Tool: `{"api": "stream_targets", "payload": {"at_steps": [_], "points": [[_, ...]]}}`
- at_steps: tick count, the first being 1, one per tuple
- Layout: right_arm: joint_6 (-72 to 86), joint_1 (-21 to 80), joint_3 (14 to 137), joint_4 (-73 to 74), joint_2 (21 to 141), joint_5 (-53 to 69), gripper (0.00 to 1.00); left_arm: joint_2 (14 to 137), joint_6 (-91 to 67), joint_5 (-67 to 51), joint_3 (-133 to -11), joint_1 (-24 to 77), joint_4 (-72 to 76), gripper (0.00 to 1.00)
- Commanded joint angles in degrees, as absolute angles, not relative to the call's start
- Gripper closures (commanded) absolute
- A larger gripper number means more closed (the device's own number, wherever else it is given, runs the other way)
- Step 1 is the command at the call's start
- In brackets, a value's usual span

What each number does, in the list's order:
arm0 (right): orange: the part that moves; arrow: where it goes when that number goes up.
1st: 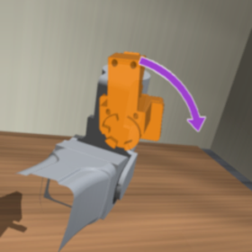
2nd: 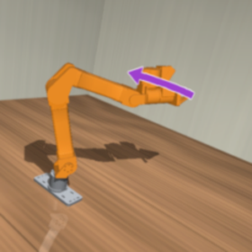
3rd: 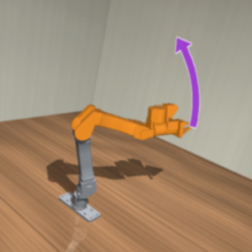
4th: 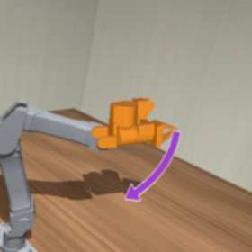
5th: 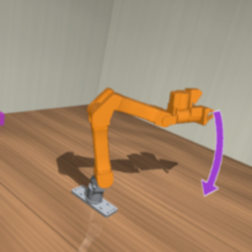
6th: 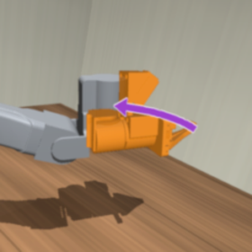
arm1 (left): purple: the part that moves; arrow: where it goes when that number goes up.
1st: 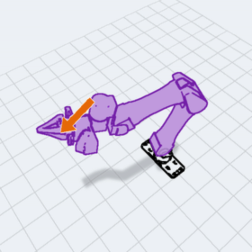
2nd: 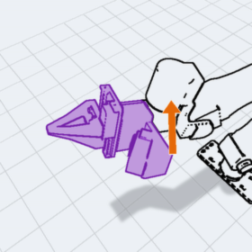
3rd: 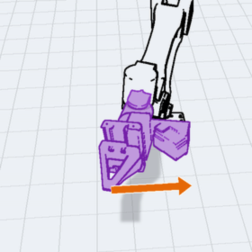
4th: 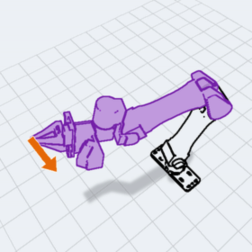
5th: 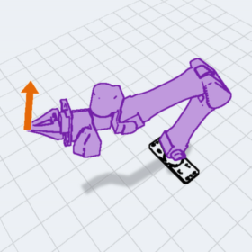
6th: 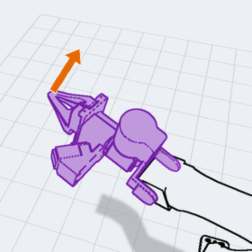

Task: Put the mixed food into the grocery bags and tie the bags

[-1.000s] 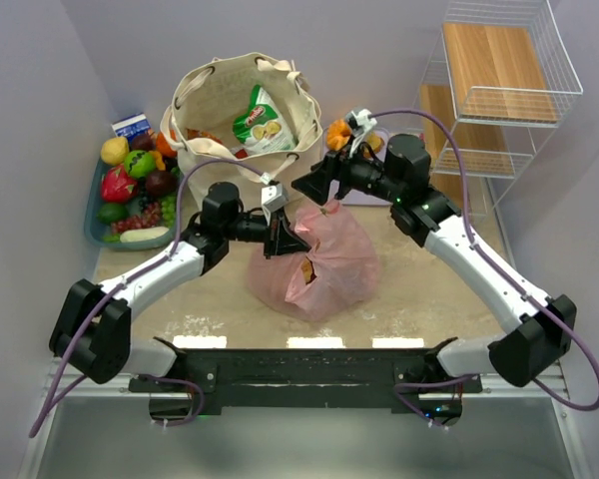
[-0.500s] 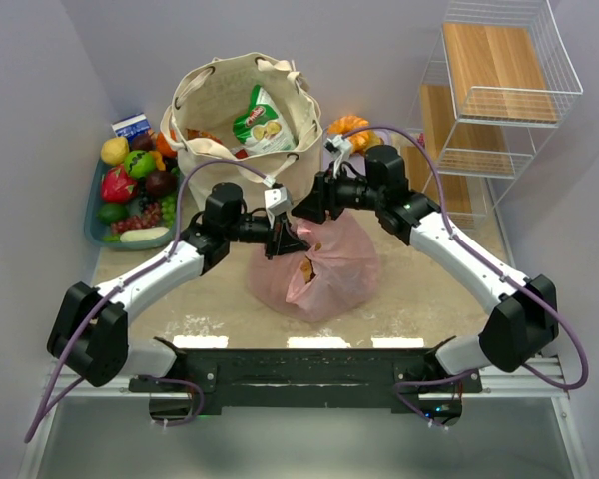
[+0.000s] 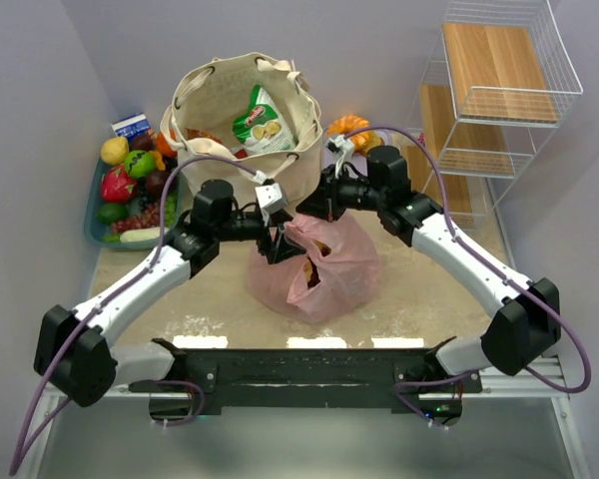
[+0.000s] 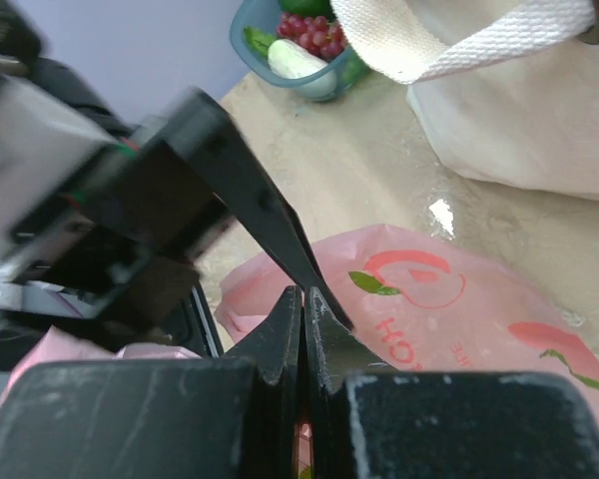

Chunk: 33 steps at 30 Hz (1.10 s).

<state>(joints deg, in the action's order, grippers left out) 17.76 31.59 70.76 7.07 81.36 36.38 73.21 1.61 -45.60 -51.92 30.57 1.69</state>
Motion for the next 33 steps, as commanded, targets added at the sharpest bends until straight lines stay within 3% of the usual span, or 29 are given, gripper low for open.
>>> {"api": "stream_targets", "payload": {"at_steps": [1, 5, 9, 24, 33], "points": [[19.07, 31.73, 70.66, 6.5, 79.71, 33.32, 1.0, 65.75, 9.39, -37.89, -55.89, 30.94, -5.35, 0.16], [19.34, 31.82, 71.1, 6.5, 79.98, 33.05, 1.0, 62.23, 12.83, -35.33, -57.48, 31.03, -9.84, 0.09], [19.42, 31.82, 70.93, 6.5, 80.07, 32.87, 1.0, 60.03, 10.82, -40.58, -59.41, 31.2, -7.49, 0.07], [19.51, 31.73, 71.63, 6.42, 80.07, 33.22, 1.0, 60.73, 5.71, -60.1, -65.83, 31.29, -11.24, 0.06], [19.69, 31.73, 71.28, 6.24, 79.63, 33.05, 1.0, 62.4, 5.27, -61.7, -63.37, 31.46, -11.69, 0.07]]}}
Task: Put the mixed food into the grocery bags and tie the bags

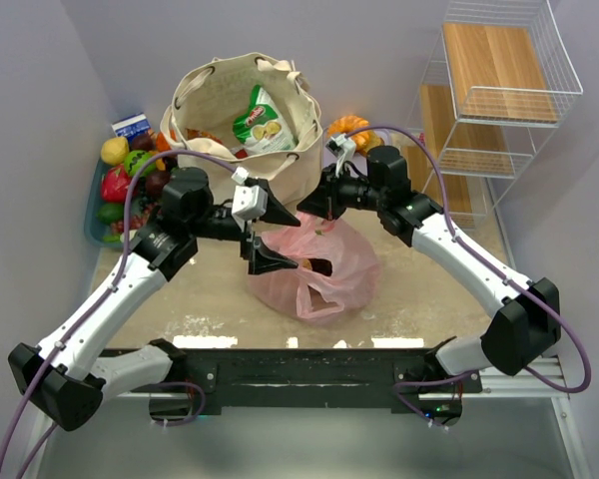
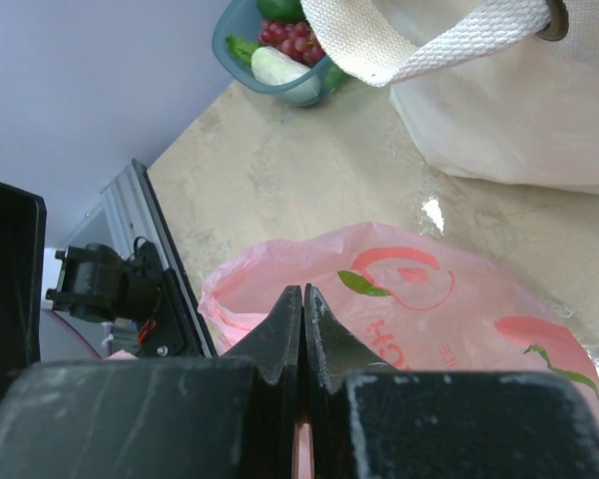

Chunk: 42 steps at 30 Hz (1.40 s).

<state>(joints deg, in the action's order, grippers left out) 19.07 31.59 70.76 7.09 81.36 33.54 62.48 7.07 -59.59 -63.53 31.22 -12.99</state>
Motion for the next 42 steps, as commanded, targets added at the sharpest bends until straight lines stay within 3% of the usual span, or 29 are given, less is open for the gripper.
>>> {"api": "stream_targets", "payload": {"at_steps": [1, 8, 23, 26, 30, 32, 39, 42], "points": [[19.77, 31.82, 71.37, 6.24, 79.63, 32.96, 1.0, 62.66, 5.8, -61.26, -63.28, 31.55, -12.04, 0.08], [19.69, 31.73, 72.07, 6.68, 79.19, 32.7, 1.0, 60.83, 10.98, -49.24, -63.28, 31.64, -18.71, 0.02], [19.78, 31.82, 71.89, 6.77, 78.58, 32.34, 1.0, 61.35, 13.62, -50.1, -62.4, 33.13, -29.97, 0.07], [19.78, 31.73, 72.07, 6.77, 78.14, 31.99, 1.0, 61.61, 13.8, -49.49, -62.49, 33.4, -31.02, 0.16], [19.86, 31.73, 72.07, 6.94, 77.26, 31.73, 1.0, 62.31, 14.06, -48.52, -62.14, 33.75, -31.46, 0.41], [19.86, 31.73, 71.98, 7.12, 76.38, 31.47, 1.0, 62.58, 14.15, -48.43, -62.05, 33.75, -31.73, 0.44], [19.25, 31.73, 70.67, 6.94, 73.04, 30.59, 1.0, 63.11, 15.12, -47.46, -62.31, 34.01, -32.43, 0.97], [18.11, 31.73, 69.79, 7.12, 71.46, 31.02, 1.0, 63.02, 14.86, -46.06, -61.96, 33.93, -31.38, 1.0]]}}
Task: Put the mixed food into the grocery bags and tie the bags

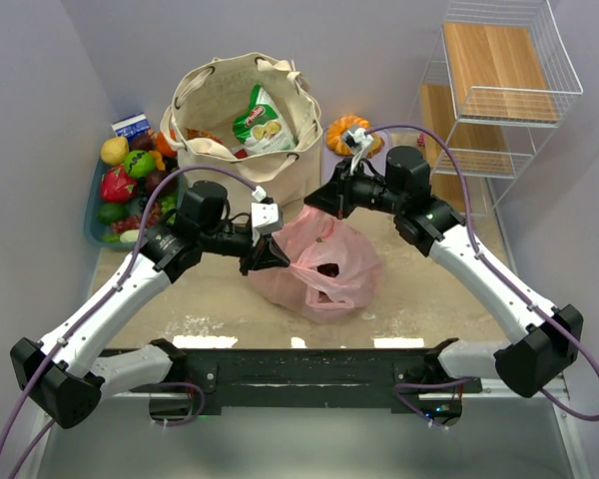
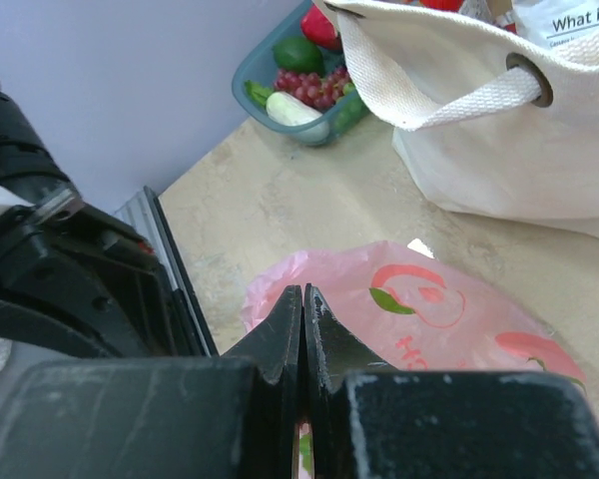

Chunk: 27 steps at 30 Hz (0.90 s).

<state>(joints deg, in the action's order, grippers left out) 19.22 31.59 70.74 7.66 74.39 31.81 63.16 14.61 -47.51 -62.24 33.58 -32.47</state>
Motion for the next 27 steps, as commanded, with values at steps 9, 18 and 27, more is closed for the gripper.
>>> {"api": "stream_targets", "payload": {"at_steps": [9, 18, 27], "points": [[13.63, 32.08, 63.91, 5.54, 65.57, 37.35, 1.0, 58.98, 6.52, -31.03, -58.63, 33.93, -17.24, 1.0], [5.28, 38.75, 61.26, 8.34, 63.19, 38.15, 1.0, 63.01, 2.11, -29.36, -58.53, 34.01, -9.41, 1.0], [-1.75, 43.5, 60.65, 15.2, 67.32, 30.25, 1.0, 63.28, 1.76, -26.28, -58.18, 33.93, -7.91, 1.0]]}}
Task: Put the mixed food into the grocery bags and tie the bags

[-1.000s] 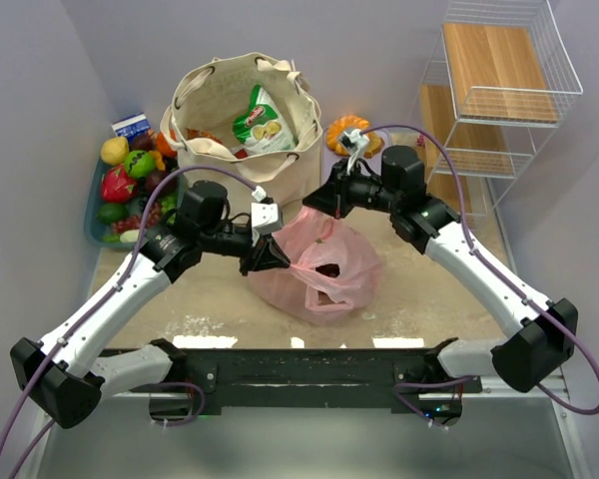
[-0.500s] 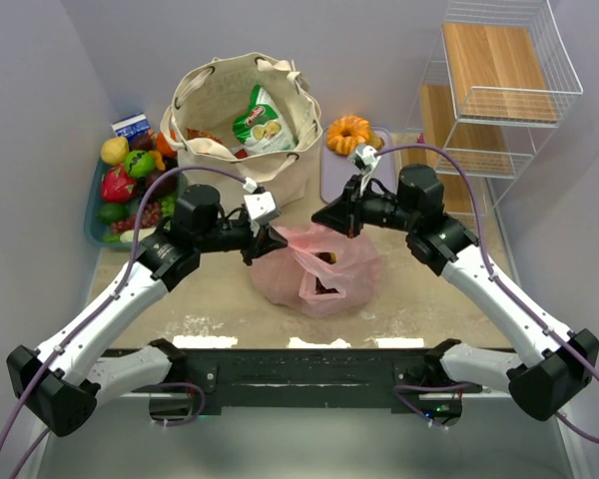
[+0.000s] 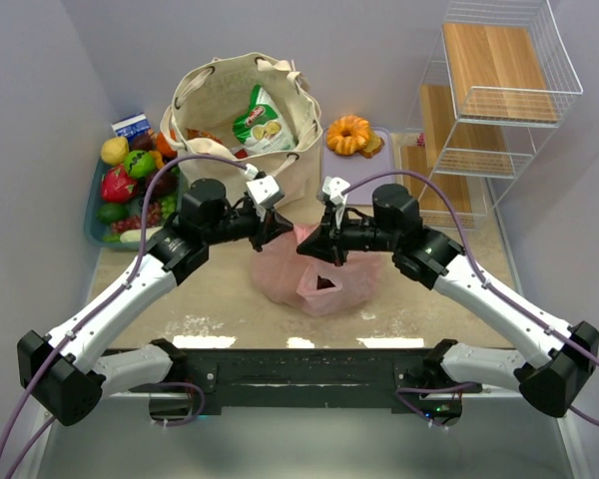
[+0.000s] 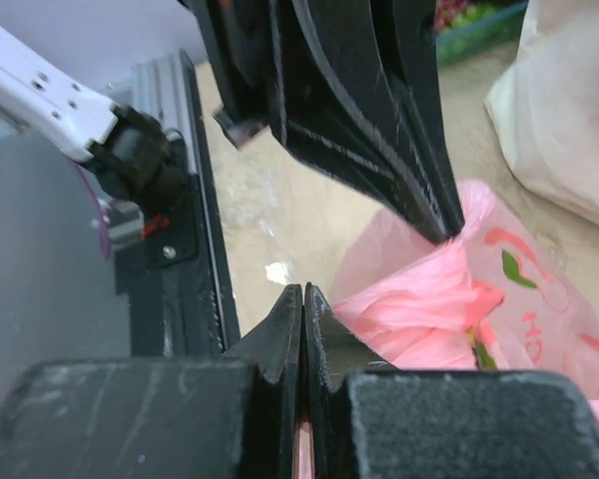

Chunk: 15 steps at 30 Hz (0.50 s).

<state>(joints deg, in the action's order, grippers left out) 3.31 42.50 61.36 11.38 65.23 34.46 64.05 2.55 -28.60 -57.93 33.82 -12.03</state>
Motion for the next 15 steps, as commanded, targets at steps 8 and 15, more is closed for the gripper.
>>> {"api": "stream_targets", "payload": {"at_steps": [8, 15], "points": [[-4.31, 45.0, 61.35, 18.02, 70.93, 18.22, 1.0, 63.98, 2.02, -27.16, -58.36, 33.93, -8.09, 1.0], [-3.69, 45.17, 60.38, 16.35, 70.23, 15.21, 1.0, 64.16, 5.44, -29.53, -59.59, 33.93, -11.59, 0.74]]}}
